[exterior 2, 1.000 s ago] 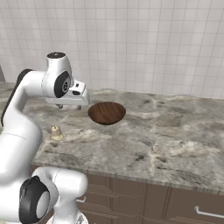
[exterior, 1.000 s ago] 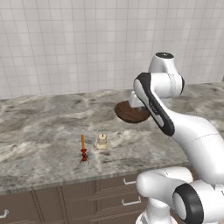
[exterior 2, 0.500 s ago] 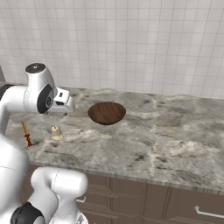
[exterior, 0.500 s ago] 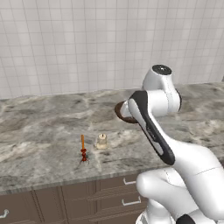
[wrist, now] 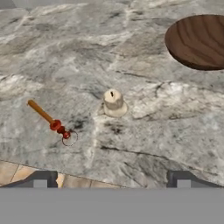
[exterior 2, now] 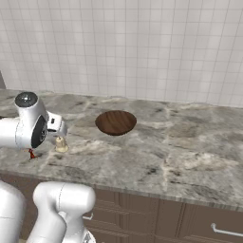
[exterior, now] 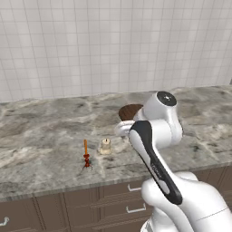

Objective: Pick the candle and candle from the dining table and place them in the open cabinet. Close the cabinet after placing the objects.

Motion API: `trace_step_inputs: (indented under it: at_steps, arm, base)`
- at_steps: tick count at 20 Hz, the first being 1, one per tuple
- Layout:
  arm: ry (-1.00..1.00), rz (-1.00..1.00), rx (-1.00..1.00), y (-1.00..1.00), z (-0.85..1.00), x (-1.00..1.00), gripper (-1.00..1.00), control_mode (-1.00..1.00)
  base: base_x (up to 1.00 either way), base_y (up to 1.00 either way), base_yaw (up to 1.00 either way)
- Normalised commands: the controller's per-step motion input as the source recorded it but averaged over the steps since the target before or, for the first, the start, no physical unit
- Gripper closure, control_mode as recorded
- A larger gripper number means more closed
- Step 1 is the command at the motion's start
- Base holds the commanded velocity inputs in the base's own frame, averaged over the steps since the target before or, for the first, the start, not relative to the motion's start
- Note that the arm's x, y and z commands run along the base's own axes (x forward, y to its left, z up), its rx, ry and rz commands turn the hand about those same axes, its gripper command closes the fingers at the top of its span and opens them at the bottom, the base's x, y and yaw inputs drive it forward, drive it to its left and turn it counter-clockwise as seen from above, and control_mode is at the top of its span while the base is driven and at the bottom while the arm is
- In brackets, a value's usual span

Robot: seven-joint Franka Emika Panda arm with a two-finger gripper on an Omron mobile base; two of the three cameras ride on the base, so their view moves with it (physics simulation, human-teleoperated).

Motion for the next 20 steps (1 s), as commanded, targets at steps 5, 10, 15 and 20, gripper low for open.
trace_step_inputs:
  at_steps: [5, 10, 15, 20]
  arm:
    - [-0.02, 0.07, 0.07, 0.5, -0.22, -0.07, -1.0, -1.0]
    - [0.0, 0.03, 0.02, 0.53, -0.15, 0.0, -1.0, -1.0]
    - [0.0, 0.0, 0.02, 0.44, -0.18, 0.0, -1.0, -1.0]
    - [0.0, 0.0, 0.05, 0.39, -0.16, 0.0, -1.0, -1.0]
  base:
    - [0.0, 0.0, 0.0]
    - [0.0, 0.0, 0.0]
    - [0.0, 0.0, 0.0]
    - [0.0, 0.0, 0.0]
